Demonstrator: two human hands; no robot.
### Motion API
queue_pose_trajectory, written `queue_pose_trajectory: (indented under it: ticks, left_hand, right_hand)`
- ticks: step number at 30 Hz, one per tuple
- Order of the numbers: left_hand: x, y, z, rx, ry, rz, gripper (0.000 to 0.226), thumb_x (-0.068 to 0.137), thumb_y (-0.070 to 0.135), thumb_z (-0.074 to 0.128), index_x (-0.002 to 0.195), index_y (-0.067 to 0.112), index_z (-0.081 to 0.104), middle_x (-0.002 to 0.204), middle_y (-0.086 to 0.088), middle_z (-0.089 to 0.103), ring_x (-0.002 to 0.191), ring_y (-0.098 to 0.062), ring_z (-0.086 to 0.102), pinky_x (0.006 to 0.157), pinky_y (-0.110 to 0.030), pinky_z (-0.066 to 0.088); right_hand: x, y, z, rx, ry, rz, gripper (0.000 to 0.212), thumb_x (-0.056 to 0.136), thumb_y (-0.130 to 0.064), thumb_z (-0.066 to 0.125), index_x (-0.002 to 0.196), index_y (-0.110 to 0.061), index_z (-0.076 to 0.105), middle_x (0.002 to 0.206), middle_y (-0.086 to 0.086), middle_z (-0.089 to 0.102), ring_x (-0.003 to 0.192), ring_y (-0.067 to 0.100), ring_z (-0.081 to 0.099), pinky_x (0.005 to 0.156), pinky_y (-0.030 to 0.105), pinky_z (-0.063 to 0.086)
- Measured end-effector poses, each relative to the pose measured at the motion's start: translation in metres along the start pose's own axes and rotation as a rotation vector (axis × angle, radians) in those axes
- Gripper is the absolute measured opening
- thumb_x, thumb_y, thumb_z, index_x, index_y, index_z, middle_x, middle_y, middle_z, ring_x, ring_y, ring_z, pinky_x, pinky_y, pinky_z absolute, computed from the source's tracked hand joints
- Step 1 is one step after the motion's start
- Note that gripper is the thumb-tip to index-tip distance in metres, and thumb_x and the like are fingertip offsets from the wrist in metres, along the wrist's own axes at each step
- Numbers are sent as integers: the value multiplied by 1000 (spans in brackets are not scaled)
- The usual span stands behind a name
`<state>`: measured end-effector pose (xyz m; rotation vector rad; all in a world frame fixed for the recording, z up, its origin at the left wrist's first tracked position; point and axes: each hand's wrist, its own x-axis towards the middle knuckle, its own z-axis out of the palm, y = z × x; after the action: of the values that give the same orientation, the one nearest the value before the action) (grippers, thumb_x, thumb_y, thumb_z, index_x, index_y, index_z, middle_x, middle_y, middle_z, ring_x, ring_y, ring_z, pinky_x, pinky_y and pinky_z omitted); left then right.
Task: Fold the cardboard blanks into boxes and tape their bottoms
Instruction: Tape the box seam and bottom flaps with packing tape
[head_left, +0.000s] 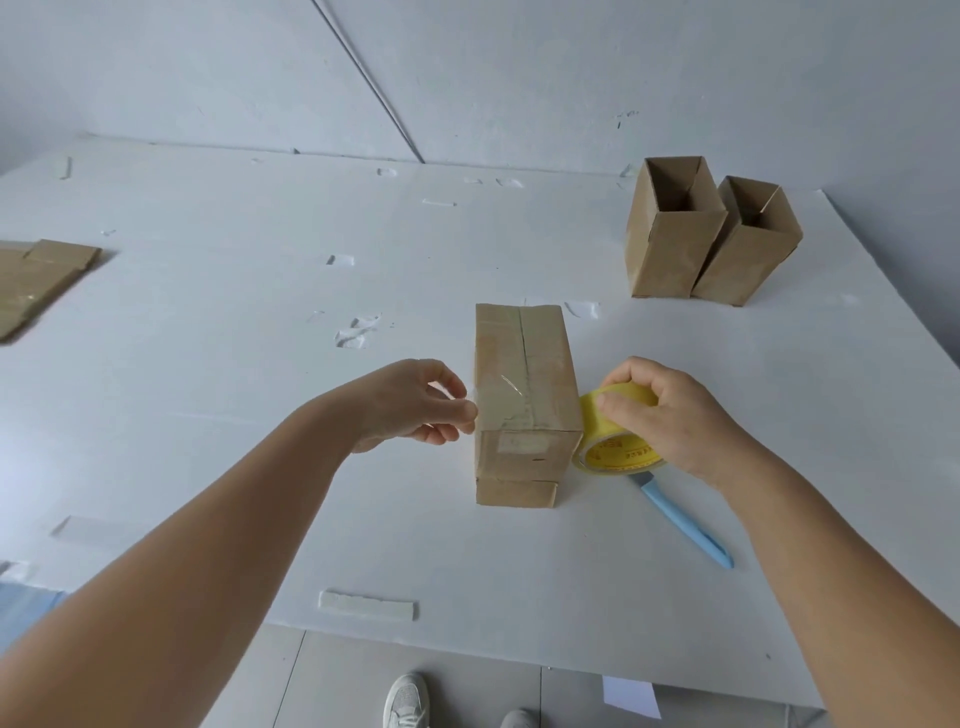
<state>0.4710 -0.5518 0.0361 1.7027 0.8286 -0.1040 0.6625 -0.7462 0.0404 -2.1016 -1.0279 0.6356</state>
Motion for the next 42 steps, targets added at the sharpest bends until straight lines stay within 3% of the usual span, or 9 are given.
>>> queue_pose_trajectory:
  ticks: [5, 9, 11, 18, 25, 29, 32, 35, 42]
  left_hand:
    - [0, -14, 6, 137, 76, -72, 44, 76, 41, 77, 101, 13, 54, 91, -11, 69, 85, -24, 69, 84, -38, 57]
    - [-9, -15, 24, 151, 371, 110, 11, 83, 16, 68, 92, 16, 62, 82, 1, 69, 75, -16, 65, 76, -31, 53]
    - [-22, -13, 40, 136, 425, 241, 27, 88, 5, 53, 105, 20, 68, 95, 9, 72, 86, -8, 66, 83, -23, 51]
    - [-31, -32, 75, 259, 219, 249, 47, 92, 4, 37, 135, 21, 42, 127, 2, 59, 117, -19, 53, 96, -32, 44]
    - [-35, -25, 71, 111, 101, 331, 68, 86, -5, 45, 138, 34, 28, 131, 17, 45, 112, 9, 43, 78, 5, 31]
    - [-33, -20, 62, 232, 73, 309, 56, 93, 12, 51, 142, 28, 32, 135, 17, 47, 122, -1, 43, 96, -11, 36]
    - [-36, -4, 56, 330, 181, 456, 57, 95, 30, 53, 141, 34, 19, 142, 20, 25, 125, 15, 19, 102, 1, 17]
    - [-25, 11, 48, 692, 221, 541, 70, 96, 42, 47, 151, 37, 4, 161, 8, -4, 146, -7, -13, 119, -32, 6]
    - [18, 62, 50, 1210, -28, 698, 69, 91, 57, 46, 150, 31, 22, 159, 9, 16, 147, -12, -11, 117, -41, 0]
  right_hand:
    - [1, 0, 1, -16, 10, -9, 21, 68, -50, 56, 80, -32, 60, 85, -4, 61, 81, 17, 56, 66, 31, 46]
    - [2, -1, 3, -13, 20, -1, 21, 68, -49, 56, 79, -31, 61, 83, -5, 61, 80, 17, 56, 66, 30, 46]
    - [4, -1, 5, -17, 30, -4, 16, 72, -46, 59, 79, -31, 60, 84, -5, 61, 80, 17, 57, 66, 30, 46]
    - [4, -3, 8, -50, 29, 20, 12, 78, -41, 61, 80, -30, 59, 86, -3, 59, 82, 19, 55, 64, 30, 44]
    - [3, -5, 8, -81, 35, 33, 10, 83, -37, 62, 85, -28, 59, 89, -2, 58, 86, 20, 55, 67, 31, 45]
    - [2, -6, 7, -109, 38, 38, 9, 85, -36, 61, 87, -28, 58, 92, -1, 57, 86, 20, 54, 65, 30, 44]
    - [1, -8, 6, -117, 30, 36, 10, 85, -37, 60, 88, -28, 57, 94, 0, 57, 87, 20, 54, 62, 28, 42]
    - [0, -10, 6, -92, 29, 42, 9, 85, -36, 60, 89, -28, 58, 93, -1, 58, 86, 19, 54, 63, 29, 43]
    - [2, -14, 3, -123, 17, 22, 5, 86, -34, 59, 88, -32, 56, 91, -3, 57, 85, 17, 54, 63, 27, 42]
